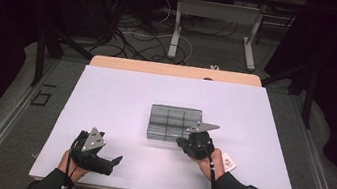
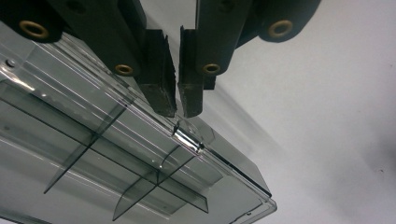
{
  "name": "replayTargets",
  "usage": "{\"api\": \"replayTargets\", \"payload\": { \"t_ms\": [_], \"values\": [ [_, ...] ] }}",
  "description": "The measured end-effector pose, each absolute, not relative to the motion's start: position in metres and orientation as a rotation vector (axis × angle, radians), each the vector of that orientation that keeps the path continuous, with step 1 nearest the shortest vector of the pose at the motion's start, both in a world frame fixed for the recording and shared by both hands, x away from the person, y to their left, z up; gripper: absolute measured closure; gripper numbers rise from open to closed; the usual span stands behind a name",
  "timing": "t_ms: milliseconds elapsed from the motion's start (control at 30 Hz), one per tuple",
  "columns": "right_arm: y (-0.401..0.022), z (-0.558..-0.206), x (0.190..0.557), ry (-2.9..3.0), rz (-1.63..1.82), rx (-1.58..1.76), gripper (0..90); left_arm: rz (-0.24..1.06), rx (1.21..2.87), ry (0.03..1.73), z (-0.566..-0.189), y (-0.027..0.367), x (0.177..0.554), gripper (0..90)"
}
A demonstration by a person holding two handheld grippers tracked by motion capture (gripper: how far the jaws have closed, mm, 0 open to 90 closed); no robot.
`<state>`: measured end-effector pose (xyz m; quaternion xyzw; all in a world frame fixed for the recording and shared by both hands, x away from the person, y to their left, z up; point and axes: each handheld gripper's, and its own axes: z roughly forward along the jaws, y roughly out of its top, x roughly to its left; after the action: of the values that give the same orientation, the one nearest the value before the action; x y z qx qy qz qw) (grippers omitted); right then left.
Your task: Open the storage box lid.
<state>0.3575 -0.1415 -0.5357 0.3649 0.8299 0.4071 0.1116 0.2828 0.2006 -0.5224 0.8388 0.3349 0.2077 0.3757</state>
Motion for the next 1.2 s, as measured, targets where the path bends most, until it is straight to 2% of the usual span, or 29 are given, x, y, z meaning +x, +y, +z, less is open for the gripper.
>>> {"api": "replayTargets", "payload": {
  "t_ms": [533,900,1000,1200],
  "values": [
    [-0.138,-0.536,0.357,2.432,1.193,1.059,85.5,0.53,2.147,0.866,-0.523,0.18,0.295,0.1],
    [-0.14,-0.533,0.356,2.383,1.253,1.016,84.7,0.53,2.18,0.89,-0.517,0.146,0.321,0.8],
    [-0.14,-0.531,0.355,2.398,1.232,1.019,84.8,0.534,2.193,0.896,-0.515,0.139,0.329,5.2],
    [-0.14,-0.529,0.355,2.384,1.239,0.994,84.8,0.544,2.241,0.882,-0.515,0.118,0.344,26.5]
  ]
}}
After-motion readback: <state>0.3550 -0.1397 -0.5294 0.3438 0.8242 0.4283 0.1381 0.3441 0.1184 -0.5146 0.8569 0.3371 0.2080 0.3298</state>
